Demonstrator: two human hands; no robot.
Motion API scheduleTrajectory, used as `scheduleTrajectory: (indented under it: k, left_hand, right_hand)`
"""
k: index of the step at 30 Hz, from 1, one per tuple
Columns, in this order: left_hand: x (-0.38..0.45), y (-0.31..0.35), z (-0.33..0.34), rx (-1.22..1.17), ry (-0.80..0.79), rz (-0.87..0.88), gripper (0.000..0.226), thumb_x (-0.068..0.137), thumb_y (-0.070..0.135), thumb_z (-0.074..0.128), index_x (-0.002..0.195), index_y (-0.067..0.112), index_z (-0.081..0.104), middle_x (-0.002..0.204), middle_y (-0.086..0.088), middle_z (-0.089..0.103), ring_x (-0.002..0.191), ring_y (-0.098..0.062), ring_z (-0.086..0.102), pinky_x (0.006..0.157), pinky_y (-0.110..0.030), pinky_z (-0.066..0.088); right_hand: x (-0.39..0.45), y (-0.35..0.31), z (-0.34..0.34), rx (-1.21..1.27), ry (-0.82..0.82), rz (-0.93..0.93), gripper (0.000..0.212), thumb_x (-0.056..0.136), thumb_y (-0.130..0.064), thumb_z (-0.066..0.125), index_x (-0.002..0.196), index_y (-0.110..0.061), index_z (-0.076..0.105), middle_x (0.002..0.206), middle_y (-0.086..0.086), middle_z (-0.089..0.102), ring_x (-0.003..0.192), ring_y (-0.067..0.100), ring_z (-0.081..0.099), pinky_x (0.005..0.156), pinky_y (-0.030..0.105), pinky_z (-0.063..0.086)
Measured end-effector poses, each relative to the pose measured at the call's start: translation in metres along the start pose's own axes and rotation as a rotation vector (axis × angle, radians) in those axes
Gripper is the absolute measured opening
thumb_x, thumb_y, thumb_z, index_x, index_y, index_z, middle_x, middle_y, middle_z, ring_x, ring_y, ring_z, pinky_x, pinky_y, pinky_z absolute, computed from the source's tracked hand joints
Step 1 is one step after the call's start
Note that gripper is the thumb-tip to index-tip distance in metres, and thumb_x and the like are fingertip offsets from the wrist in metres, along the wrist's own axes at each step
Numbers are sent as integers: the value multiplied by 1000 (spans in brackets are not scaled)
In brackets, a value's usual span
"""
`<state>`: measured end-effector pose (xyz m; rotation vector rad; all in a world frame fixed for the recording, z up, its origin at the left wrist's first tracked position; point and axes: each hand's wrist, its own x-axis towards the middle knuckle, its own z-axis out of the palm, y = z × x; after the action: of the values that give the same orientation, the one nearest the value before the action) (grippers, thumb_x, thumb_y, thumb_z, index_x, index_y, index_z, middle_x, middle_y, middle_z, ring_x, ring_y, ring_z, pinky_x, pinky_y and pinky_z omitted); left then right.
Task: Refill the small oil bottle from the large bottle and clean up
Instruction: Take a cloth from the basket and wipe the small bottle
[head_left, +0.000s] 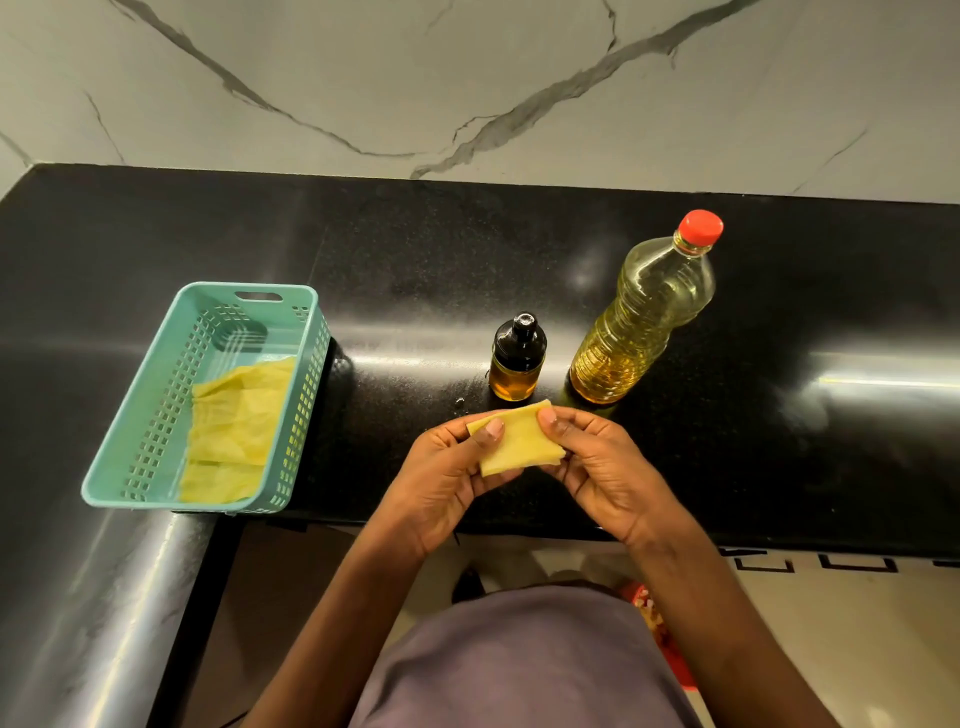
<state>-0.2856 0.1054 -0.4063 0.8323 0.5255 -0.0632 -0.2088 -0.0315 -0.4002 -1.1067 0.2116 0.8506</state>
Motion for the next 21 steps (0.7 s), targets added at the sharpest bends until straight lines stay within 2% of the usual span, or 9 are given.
scheduleTrajectory:
  k: [5,12,15,17,19,21]
  left_hand:
    - [2,-3,-3,-61,10,-28,27,76,11,61,103,7,66,99,-9,72,87,-18,70,69,-27,58]
    - [3,-4,3,-96,-11,-35,26,76,10,61,102,8,64,92,-7,74,82,-17,71,66,-27,58]
    - [4,-5,5,-41,36,-7,18,83,6,60,100,7,64,91,-7,73,80,-16,71,67,-28,59]
    - [5,-7,5,-19,89,23,14,86,3,58,99,7,64,91,-7,72,80,-17,70,71,-29,58]
    - [7,-9,5,-13,118,48,13,87,3,58,98,7,64,92,-8,72,81,-18,70,72,-29,58]
    - [7,-10,6,27,114,62,15,86,4,60,99,7,65,92,-8,73,82,-19,70,73,-29,59]
  right_hand:
    - [1,-10,-1,89,3,38,13,92,-6,51,98,-3,62,71,3,70,61,7,65,51,17,53]
    - [1,-11,1,34,35,5,14,90,-9,55,100,-4,62,83,7,68,66,9,66,51,19,52]
    - [-1,-15,-1,9,20,-64,18,84,-21,60,96,-8,65,85,5,71,73,10,68,58,22,54]
    - [-5,-17,-1,-73,-24,-134,24,77,-25,62,98,-12,66,89,2,73,80,10,68,63,22,54]
    - [-7,-14,0,-233,-23,-224,25,78,-17,67,102,-17,65,95,0,72,86,10,67,65,20,54]
    - [-5,-8,0,-492,114,-405,26,82,-7,68,104,-20,65,97,-3,69,90,8,66,70,18,53]
